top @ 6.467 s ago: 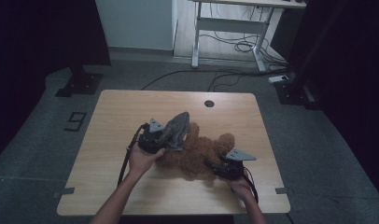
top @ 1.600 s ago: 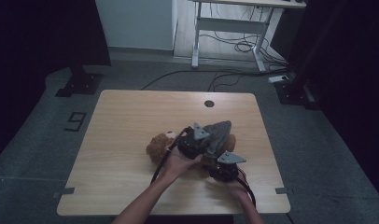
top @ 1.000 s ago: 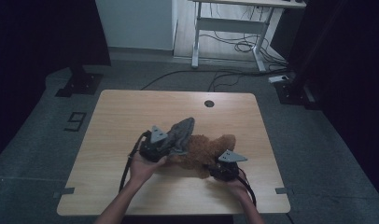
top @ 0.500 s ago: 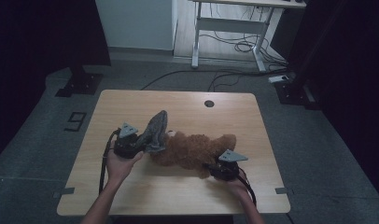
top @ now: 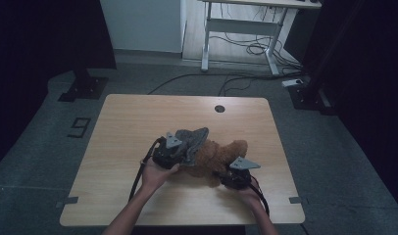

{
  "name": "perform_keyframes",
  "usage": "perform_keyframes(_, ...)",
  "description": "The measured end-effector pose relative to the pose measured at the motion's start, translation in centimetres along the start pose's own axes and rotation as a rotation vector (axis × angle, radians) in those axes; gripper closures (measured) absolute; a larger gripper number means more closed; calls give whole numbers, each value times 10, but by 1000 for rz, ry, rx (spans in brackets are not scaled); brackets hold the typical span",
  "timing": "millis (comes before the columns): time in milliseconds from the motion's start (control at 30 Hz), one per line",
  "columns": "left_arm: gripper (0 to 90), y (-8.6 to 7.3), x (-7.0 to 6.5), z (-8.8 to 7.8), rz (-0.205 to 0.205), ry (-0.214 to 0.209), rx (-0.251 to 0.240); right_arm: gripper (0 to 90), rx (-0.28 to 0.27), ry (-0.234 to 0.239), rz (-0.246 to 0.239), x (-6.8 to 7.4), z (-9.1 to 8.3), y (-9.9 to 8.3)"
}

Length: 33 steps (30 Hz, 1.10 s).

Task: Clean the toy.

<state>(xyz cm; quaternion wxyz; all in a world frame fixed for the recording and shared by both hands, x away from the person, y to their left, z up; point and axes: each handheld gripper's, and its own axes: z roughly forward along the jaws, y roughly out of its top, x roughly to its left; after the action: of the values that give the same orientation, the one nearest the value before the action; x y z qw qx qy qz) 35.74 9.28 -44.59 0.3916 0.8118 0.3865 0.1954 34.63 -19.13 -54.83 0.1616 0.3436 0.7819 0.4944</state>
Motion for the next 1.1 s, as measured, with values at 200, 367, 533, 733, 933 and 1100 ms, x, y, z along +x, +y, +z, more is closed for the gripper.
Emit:
perform_keyframes(200,761,-21,33,-28,-45,90,-10,581,0,0,4,-1,0,0)
perform_keyframes(367,761,-53,57,-33,-141,83,3,582,1,-1,3,0,1,0)
perform_keyframes(533,763,-78,67,-16,-196,75,59,582,2,-1,9,-1,1,0)
perform_keyframes(733,771,-76,62,9,-201,69,49,590,6,-21,4,-2,7,4)
perform_keyframes(933,769,-55,80,15,-220,83,45,592,6,-32,17,-12,18,12)
perform_keyframes(1100,762,-30,90,-14,-214,98,-36,592,1,-35,13,-22,26,17)
